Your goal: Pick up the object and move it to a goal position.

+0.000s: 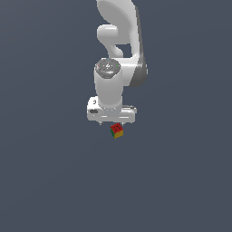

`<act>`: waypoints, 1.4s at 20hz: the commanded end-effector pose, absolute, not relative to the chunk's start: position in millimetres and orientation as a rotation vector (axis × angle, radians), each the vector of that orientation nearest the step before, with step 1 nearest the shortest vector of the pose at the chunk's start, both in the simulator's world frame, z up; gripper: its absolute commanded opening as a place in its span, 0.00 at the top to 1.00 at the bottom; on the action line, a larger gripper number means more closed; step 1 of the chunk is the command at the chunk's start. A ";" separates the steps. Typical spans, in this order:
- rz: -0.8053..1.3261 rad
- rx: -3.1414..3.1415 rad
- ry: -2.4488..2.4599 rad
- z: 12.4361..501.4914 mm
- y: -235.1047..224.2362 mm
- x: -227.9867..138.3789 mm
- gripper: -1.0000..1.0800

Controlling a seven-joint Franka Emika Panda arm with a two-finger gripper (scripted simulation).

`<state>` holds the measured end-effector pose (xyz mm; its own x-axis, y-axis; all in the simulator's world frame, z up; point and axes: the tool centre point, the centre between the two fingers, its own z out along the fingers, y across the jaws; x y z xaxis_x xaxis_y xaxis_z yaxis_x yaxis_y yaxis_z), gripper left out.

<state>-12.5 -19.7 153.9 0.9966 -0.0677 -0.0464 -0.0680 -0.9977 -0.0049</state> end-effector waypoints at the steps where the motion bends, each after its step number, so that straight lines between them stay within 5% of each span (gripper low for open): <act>1: 0.072 -3.132 0.106 154.0 -19.7 -12.5 0.04; 28: 0.085 -3.123 0.347 144.9 -22.2 -18.9 0.04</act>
